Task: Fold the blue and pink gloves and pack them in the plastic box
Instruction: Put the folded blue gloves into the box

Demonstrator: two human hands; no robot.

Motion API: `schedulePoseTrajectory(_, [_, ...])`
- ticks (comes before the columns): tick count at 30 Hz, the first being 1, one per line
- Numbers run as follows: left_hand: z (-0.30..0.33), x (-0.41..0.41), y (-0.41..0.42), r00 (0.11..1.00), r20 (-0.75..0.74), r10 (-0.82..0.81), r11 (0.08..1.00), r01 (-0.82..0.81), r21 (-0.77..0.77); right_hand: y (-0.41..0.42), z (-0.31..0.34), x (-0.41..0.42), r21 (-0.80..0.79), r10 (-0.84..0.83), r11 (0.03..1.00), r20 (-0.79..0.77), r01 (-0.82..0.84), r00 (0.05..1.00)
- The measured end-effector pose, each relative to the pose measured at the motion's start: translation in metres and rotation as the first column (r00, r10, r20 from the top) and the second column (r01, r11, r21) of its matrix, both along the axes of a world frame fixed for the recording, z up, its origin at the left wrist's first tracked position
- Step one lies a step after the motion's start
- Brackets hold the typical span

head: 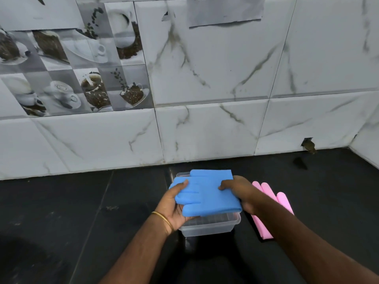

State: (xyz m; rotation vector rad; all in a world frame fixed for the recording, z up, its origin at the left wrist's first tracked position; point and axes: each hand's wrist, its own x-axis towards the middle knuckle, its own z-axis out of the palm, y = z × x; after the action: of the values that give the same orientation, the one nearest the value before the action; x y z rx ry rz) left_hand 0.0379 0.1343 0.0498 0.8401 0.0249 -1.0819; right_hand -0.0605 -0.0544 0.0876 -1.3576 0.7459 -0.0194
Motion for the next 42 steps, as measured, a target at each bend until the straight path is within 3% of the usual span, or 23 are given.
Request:
schedulePoseTrajectory(3, [-0.005,-0.007,-0.002,0.999,-0.003,0.042,0.987,-0.041,0.155,0.000,-0.013,-0.001,-0.317,0.027,0.946,-0.107,-0.060,0.994])
schedulePoseTrajectory(6, [-0.009,-0.009,-0.004,0.997,-0.003,0.075,0.971,-0.072,0.227,0.001,-0.021,-0.001,-0.610,0.065,0.763,-0.257,-0.214,0.964])
schedulePoseTrajectory(11, [-0.014,-0.012,-0.007,0.995,-0.034,0.098,0.967,-0.087,0.242,0.011,-0.031,-0.005,-0.804,0.073,0.473,-0.373,-0.361,0.925])
schedulePoseTrajectory(14, [-0.016,-0.010,-0.006,0.994,-0.039,0.098,0.968,-0.086,0.234,0.021,-0.034,-0.005,-0.904,0.086,0.251,-0.334,-0.345,0.939])
schedulePoseTrajectory(17, [-0.018,-0.009,-0.006,0.994,-0.050,0.092,0.967,-0.078,0.241,0.026,-0.036,-0.003,-0.881,0.198,0.253,-0.358,-0.400,0.912])
schedulePoseTrajectory(19, [-0.018,-0.009,-0.007,0.995,-0.044,0.091,0.962,-0.076,0.264,0.027,-0.038,-0.001,-0.859,0.234,0.202,-0.424,-0.470,0.875])
schedulePoseTrajectory(27, [-0.023,-0.004,-0.027,0.997,0.076,0.005,0.864,-0.042,0.501,0.028,-0.048,0.014,-0.804,0.191,0.000,-0.583,-0.594,0.789])
schedulePoseTrajectory(33, [-0.028,-0.003,-0.041,0.989,0.119,-0.090,0.776,-0.005,0.631,0.029,-0.059,0.016,-0.783,0.212,-0.012,-0.610,-0.622,0.764])
schedulePoseTrajectory(38, [-0.030,-0.006,-0.053,0.942,0.257,-0.218,0.681,-0.042,0.731,0.034,-0.071,0.016,-0.786,0.177,-0.074,-0.616,-0.614,0.768])
schedulePoseTrajectory(42, [-0.018,-0.001,-0.049,0.895,0.233,-0.381,0.598,0.047,0.800,0.032,-0.073,0.017,-0.781,0.188,-0.065,-0.621,-0.621,0.761])
